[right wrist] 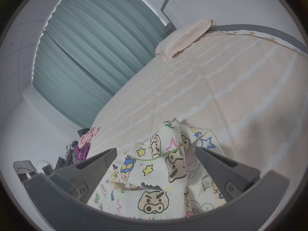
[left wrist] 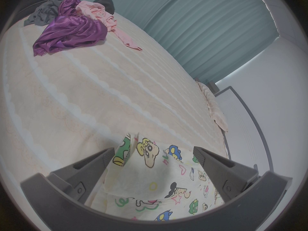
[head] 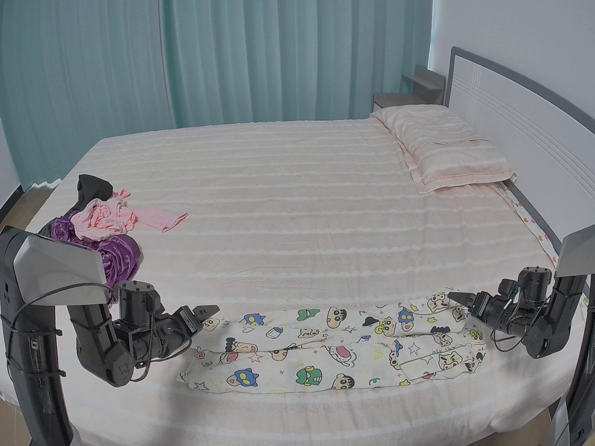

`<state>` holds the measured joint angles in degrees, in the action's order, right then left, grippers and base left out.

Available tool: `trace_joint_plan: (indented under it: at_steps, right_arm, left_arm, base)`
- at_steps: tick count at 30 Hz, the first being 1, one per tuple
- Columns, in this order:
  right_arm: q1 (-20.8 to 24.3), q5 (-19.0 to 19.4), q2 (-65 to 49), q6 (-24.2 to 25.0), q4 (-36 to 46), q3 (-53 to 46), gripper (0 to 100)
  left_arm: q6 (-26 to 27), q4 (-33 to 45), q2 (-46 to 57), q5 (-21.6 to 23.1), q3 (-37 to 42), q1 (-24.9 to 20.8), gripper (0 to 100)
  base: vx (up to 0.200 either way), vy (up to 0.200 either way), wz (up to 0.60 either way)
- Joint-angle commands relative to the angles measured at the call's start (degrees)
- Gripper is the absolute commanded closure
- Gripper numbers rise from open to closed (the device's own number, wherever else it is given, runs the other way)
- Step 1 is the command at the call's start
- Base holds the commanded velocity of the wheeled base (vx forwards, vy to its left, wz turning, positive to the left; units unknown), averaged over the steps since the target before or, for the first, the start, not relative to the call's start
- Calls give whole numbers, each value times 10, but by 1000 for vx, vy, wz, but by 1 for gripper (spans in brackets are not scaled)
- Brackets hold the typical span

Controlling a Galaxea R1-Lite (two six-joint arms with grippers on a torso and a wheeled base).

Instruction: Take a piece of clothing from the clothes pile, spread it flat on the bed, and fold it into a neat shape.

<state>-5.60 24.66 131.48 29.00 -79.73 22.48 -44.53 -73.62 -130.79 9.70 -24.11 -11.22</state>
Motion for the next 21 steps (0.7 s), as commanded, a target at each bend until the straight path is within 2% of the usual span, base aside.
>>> trace_joint_plan:
  at_steps: [1,3,4,11,15,17,21]
  right_arm:
    - [0,1,-1,0,0,-1,0]
    - [0,1,0,0,-1,-1,0]
    - [1,1,0,0,-1,-2,0]
    - [4,1,-1,0,-1,-5,0]
    - [7,1,-12,0,-10,-10,0]
    - [19,0,-24,1,-20,-15,0]
    - [46,-1,-37,1,-44,-37,0]
  left_arm:
    - [11,1,-3,1,6,-6,0]
    - [11,1,-3,1,6,-6,0]
    - [11,1,-3,1,5,-6,100]
    - [13,0,-2,-6,0,-1,100]
    - [13,0,2,-29,-1,0,100]
    - [14,-3,4,-46,-4,-1,100]
    - [23,-4,20,-52,-9,-4,100]
  base:
    - [0,0,0]
    - [0,0,0]
    - [0,0,0]
    - [0,0,0]
    - [0,0,0]
    - [0,0,0]
    - [0,0,0]
